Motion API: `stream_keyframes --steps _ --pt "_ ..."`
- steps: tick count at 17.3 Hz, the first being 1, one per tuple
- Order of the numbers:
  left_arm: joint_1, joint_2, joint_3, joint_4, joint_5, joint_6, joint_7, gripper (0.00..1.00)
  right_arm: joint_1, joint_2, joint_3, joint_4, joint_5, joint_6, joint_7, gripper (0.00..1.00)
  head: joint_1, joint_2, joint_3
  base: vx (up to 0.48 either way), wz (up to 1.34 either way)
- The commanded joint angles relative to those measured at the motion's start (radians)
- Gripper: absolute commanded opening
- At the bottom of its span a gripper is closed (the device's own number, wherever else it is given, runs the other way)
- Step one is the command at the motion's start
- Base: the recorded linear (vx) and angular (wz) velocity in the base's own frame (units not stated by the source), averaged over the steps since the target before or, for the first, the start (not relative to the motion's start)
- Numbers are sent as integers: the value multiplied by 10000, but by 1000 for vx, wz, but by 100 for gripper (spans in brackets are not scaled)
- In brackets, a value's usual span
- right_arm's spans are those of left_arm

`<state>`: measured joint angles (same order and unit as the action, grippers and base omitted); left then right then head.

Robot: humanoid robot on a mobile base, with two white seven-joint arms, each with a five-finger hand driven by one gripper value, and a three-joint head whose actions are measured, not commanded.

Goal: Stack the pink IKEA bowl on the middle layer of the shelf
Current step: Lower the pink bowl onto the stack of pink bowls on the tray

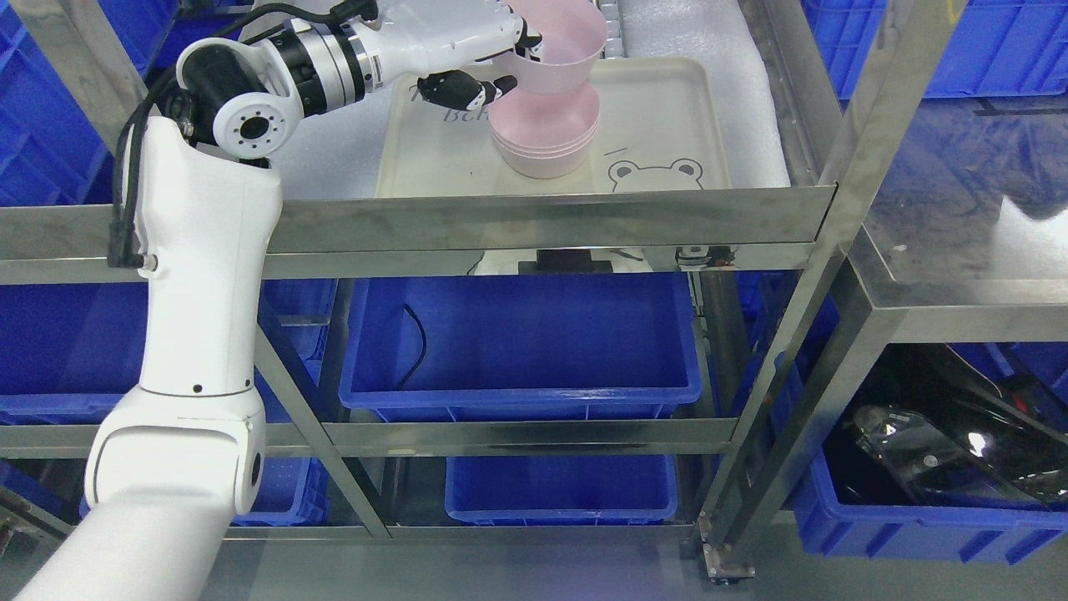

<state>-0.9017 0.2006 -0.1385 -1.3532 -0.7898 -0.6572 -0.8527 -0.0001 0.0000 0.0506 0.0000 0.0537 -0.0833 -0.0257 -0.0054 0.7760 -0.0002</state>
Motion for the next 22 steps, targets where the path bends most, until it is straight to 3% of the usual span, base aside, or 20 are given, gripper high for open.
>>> stream_keyframes --steps 1,18,19,20,21,22 --pt "28 -348 -885 431 -33 22 -48 4 232 -175 0 -175 0 4 -4 100 0 0 0 30 1" --pt "28 3 -563 339 -18 38 -861 10 232 -175 0 -175 0 4 -4 100 0 -2 0 3 6" --pt "28 49 -533 339 -18 38 -846 12 232 -175 0 -175 0 4 -4 100 0 -2 0 0 0" --pt "28 49 -472 339 -18 38 -846 23 232 -175 0 -175 0 4 -4 100 0 -2 0 0 0" --pt "28 49 -395 339 -3 38 -846 40 232 -175 0 -175 0 4 -4 100 0 -2 0 0 0" --pt "28 49 -334 339 28 38 -861 42 232 -175 0 -175 0 4 -4 100 0 -2 0 0 0"
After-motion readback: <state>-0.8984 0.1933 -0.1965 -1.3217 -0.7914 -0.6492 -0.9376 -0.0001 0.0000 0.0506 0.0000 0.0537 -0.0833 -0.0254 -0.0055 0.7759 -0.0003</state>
